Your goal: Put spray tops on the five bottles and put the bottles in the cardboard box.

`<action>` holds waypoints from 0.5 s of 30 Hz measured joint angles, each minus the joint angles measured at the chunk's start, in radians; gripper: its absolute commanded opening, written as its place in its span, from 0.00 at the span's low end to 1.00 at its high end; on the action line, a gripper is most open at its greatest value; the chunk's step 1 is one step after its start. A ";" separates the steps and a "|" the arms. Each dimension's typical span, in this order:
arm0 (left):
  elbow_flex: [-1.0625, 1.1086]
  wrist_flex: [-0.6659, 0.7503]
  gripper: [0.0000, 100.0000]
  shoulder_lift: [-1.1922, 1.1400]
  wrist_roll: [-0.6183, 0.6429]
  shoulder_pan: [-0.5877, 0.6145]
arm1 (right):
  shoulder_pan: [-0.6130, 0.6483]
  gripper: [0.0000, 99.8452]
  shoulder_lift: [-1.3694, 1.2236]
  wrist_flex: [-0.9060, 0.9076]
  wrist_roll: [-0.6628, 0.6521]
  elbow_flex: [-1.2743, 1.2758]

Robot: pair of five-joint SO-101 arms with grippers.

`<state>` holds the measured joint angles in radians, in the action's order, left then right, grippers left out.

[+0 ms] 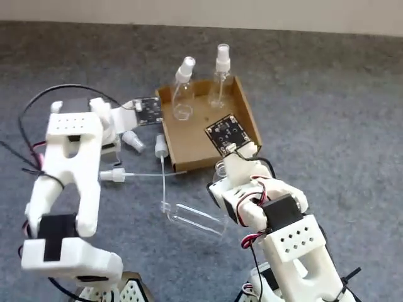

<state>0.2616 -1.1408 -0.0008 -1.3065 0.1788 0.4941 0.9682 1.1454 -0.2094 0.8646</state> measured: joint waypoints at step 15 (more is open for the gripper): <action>-0.081 0.272 0.30 -0.236 -0.021 -0.058 | 0.000 0.00 0.000 0.000 0.000 0.000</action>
<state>0.1803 -0.8692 -0.2371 -1.3280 0.1204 0.4941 0.9682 1.1454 -0.2094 0.8646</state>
